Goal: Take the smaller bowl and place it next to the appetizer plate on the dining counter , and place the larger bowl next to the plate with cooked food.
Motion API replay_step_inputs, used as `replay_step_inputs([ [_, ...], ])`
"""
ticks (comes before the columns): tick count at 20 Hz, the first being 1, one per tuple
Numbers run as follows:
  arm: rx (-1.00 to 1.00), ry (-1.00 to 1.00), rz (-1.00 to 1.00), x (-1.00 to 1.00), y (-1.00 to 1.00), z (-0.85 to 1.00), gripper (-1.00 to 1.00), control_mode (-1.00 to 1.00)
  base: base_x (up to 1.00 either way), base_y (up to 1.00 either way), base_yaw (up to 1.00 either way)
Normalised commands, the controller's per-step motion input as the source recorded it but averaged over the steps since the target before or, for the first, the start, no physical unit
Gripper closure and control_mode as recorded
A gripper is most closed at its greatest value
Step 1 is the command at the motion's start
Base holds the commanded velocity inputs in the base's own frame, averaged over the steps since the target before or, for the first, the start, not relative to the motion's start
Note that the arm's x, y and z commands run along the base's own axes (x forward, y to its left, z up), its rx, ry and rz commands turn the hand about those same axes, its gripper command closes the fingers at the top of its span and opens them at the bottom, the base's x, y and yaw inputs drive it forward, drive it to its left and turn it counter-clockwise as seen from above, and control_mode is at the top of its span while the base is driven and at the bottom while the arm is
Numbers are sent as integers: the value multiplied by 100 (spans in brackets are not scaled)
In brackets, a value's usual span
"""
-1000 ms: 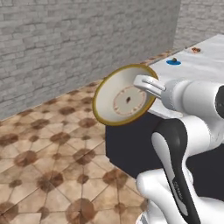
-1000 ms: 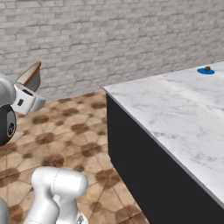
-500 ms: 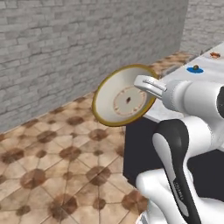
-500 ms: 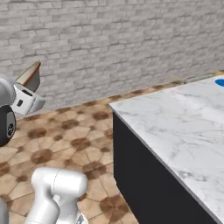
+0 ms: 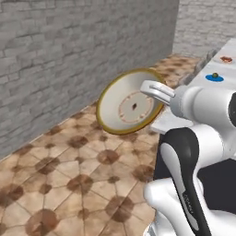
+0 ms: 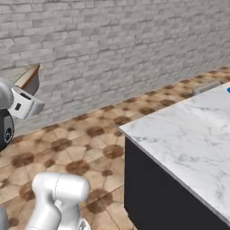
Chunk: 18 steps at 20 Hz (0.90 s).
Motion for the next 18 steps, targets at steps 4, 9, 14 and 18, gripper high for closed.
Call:
replay_step_inputs([
  [4,0,0,0,0,0,0,100,100,81,50,-49],
  [9,0,0,0,0,0,0,100,100,69,73,-49],
  [14,0,0,0,0,0,0,100,100,69,56,-51],
  [18,0,0,0,0,0,0,100,100,63,47,-55],
])
